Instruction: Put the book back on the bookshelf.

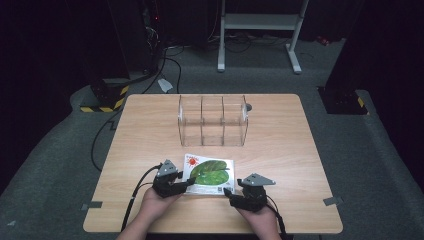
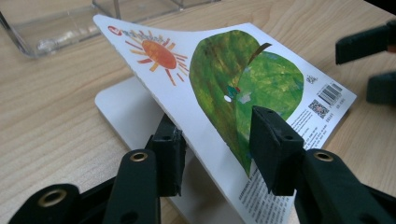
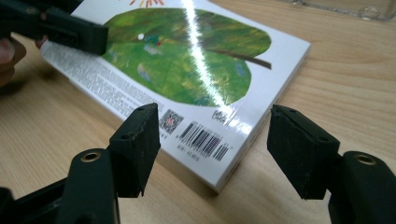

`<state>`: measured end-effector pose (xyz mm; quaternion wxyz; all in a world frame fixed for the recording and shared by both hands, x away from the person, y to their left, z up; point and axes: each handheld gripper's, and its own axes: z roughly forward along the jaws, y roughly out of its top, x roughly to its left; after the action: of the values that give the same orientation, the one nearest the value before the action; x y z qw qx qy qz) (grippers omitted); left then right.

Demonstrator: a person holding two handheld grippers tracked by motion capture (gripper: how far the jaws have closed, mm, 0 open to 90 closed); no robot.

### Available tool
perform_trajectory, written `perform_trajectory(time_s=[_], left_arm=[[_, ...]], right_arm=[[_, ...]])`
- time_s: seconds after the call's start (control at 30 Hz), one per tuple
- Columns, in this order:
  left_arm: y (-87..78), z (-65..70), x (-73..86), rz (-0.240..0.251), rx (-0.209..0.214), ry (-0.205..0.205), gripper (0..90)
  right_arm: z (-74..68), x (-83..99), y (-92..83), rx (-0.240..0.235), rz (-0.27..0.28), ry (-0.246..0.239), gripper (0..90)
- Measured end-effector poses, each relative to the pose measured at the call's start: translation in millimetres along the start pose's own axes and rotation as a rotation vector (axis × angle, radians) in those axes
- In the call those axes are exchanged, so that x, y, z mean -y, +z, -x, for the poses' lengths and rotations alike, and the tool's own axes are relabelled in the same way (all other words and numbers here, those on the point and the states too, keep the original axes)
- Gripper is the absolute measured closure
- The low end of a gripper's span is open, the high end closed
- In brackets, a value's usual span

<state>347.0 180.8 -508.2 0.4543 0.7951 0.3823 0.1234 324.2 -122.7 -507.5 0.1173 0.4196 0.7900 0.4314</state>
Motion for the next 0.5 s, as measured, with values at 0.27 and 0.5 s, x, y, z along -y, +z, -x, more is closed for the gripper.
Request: perform_trajectory(time_s=[0.27,0.5], left_arm=[[-4.3,3.9,3.2,0.028,-0.008,0.028,59.1],[-14.2,13.2,0.4,0.065,-0.025,0.088,63.3]], right_arm=[[7.1,-16.1,7.4,0.008,0.014,0.000,37.1],[5.5,-5.7,9.0,0.030,0.086,-0.010,35.9]])
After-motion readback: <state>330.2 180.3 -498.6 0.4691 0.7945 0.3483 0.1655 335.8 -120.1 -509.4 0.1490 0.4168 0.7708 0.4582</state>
